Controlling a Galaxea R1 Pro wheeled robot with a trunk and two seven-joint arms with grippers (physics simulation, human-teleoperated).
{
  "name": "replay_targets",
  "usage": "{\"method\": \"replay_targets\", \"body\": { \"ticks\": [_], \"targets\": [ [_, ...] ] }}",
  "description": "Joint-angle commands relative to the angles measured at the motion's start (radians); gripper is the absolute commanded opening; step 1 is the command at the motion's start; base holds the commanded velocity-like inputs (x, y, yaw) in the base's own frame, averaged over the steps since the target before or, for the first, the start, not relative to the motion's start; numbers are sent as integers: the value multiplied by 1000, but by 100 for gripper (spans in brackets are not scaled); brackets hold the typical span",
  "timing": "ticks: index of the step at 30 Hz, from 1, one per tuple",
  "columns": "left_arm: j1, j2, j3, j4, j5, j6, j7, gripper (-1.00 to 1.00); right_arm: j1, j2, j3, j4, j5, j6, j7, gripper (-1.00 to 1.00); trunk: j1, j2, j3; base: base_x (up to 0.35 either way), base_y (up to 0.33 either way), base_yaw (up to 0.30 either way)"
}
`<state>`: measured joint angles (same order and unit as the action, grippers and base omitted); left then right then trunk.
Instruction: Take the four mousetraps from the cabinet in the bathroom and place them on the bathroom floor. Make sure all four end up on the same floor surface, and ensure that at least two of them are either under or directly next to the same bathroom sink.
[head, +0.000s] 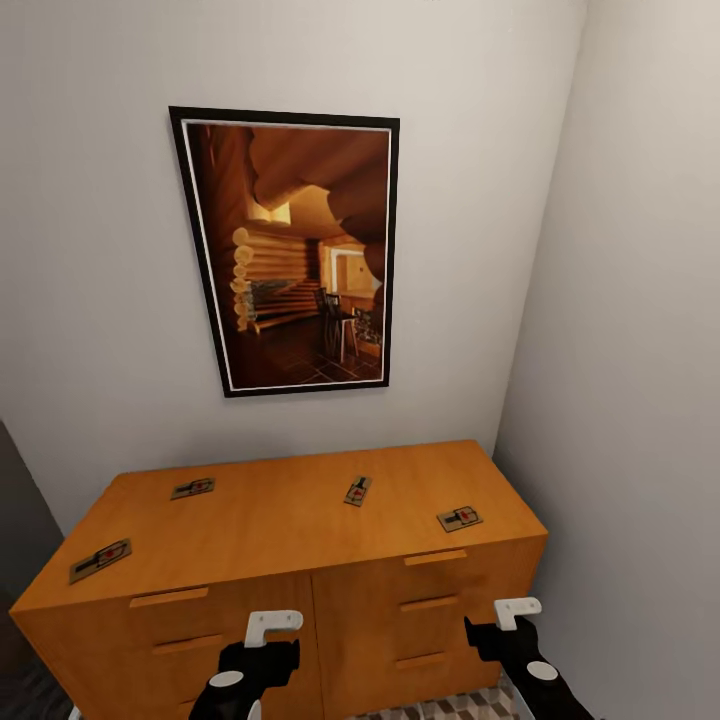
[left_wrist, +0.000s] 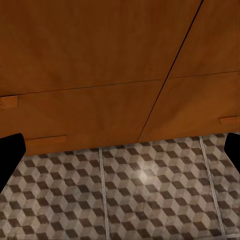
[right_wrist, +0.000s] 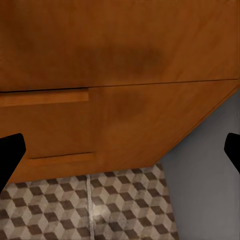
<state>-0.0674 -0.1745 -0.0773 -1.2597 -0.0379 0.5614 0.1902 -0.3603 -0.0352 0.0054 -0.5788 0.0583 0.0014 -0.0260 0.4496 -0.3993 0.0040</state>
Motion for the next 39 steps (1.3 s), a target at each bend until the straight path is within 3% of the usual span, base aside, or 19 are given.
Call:
{"method": "replay_targets", "body": {
  "ticks": [1,21,28,33,39],
  "targets": [
    [0,0,-1,-2,-4,8,3,100,0,0,1,0,6,0,-3,100,0,-1,0,0,0,0],
    [0,0,-1,-4,-2,-1,-1,100,0,-1,-1,-13,9,0,-2,100,0,-1,0,0,0,0],
    [0,0,-57,-48,-4,6,2,100,0,-2,-1,-77,8,10,-2,100,0,-1,0,0,0,0],
    [0,0,-99,-113,-4,38,3,100,0,-2,-1,-183,8,129,-2,100,0,-1,0,0,0,0],
    [0,0,-124,-205,-4,136,3,100,0,-2,-1,-343,6,279,-2,100,0,-1,0,0,0,0]
  ]
}}
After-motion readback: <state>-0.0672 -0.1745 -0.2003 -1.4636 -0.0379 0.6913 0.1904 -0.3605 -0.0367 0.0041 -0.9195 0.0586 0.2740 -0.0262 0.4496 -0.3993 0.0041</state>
